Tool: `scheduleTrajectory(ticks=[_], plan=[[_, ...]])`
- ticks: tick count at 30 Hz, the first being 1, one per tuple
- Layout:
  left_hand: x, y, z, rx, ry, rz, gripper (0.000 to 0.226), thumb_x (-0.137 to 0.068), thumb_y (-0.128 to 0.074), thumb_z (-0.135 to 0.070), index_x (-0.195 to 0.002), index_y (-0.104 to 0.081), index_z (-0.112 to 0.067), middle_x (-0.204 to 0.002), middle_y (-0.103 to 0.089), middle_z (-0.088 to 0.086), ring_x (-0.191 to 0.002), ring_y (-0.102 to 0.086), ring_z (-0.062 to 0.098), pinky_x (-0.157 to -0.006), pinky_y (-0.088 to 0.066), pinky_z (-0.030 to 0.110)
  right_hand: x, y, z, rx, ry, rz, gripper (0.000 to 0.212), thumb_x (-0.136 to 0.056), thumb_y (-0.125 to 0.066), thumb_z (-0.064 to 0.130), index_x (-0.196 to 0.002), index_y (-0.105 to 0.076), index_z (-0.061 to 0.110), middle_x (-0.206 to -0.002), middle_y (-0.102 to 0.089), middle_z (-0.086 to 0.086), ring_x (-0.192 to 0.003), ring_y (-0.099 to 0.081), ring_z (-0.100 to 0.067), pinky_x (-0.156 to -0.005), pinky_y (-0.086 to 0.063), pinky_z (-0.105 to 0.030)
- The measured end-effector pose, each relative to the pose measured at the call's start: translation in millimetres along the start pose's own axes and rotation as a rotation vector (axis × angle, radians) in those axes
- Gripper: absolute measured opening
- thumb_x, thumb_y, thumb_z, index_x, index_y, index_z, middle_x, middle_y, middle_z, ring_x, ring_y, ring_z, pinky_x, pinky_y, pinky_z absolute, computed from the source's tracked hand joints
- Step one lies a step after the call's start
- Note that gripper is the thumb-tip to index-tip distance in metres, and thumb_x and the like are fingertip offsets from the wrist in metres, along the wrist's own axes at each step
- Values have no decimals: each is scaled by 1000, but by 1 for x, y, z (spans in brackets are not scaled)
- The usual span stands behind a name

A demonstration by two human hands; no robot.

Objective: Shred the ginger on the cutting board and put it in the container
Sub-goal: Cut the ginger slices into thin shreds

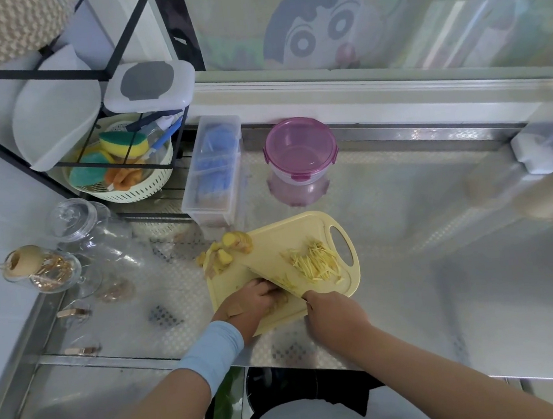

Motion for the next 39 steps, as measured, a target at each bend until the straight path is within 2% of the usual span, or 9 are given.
scheduleTrajectory(ticks=[2,5,9,13,17,20,23,29,39], plan=[[0,-3,0,-24,-35,11,62,-71,-73,-2,-128,-58,-21,-136,-51,-1,-123,-45,18,-84,-57,40,5,0,-3,0,14,-23,22,-94,-41,11,-109,-54,21,-70,-49,1,-61,-51,-26,-45,-29,-30],[0,-6,2,-12,-43,37,75,-61,-80,4,-127,-57,-21,-136,-48,-2,-122,-45,18,-81,-57,39,11,-2,-10,-25,15,-41,20,-97,-38,17,-107,-54,22,-71,-52,1,-62,-52,-26,-47,-31,-31],[-1,0,-2,30,-9,2,54,-82,-63,-3,-131,-59,-23,-142,-49,-2,-130,-45,19,-98,-49,37,2,-4,-2,-20,-8,21,21,-94,-41,11,-109,-53,19,-75,-52,-2,-66,-55,-28,-53,-41,-32],[1,3,-2,13,-2,-42,50,-82,-44,-18,-129,-60,-23,-137,-54,-2,-123,-53,22,-90,-54,34,-11,2,14,-27,1,59,25,-90,-40,5,-109,-52,16,-78,-47,-3,-71,-51,-29,-59,-41,-35],[0,-2,-1,-25,4,6,54,-86,-33,-31,-134,-58,-24,-141,-51,-3,-127,-46,17,-97,-49,33,-11,7,16,-16,20,40,21,-92,-38,5,-105,-51,16,-76,-48,-2,-70,-52,-29,-55,-40,-34],[-2,-5,4,-47,-25,8,47,-77,-68,-12,-123,-64,-18,-133,-54,0,-121,-47,18,-85,-56,37,-5,10,11,-14,29,24,18,-95,-39,7,-103,-51,18,-72,-48,-1,-63,-51,-26,-46,-31,-30],[-3,-11,6,-55,-40,22,71,-51,-89,0,-115,-68,-18,-127,-55,-1,-116,-45,17,-77,-59,37,5,8,0,1,26,22,10,-94,-41,12,-94,-44,21,-72,-52,-2,-59,-51,-22,-44,-31,-29],[1,-1,-2,-7,-46,-72,68,-62,-79,4,-123,-63,-22,-130,-55,-2,-119,-45,16,-81,-58,35,-3,2,6,2,2,58,19,-92,-41,6,-105,-51,16,-76,-52,-3,-66,-54,-29,-52,-38,-32],[5,11,-13,-82,-75,-52,62,-62,-76,8,-118,-65,-16,-124,-53,-4,-106,-48,15,-62,-57,31,-14,4,15,-23,12,69,20,-93,-38,5,-106,-50,14,-81,-51,-5,-71,-52,-30,-59,-42,-36]])
Point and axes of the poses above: each hand's wrist, its own x-axis away from the middle knuckle, its own y-axis out of the back of the hand, z = x × y, the point moved 5 cm from there along -x, towards the middle knuckle
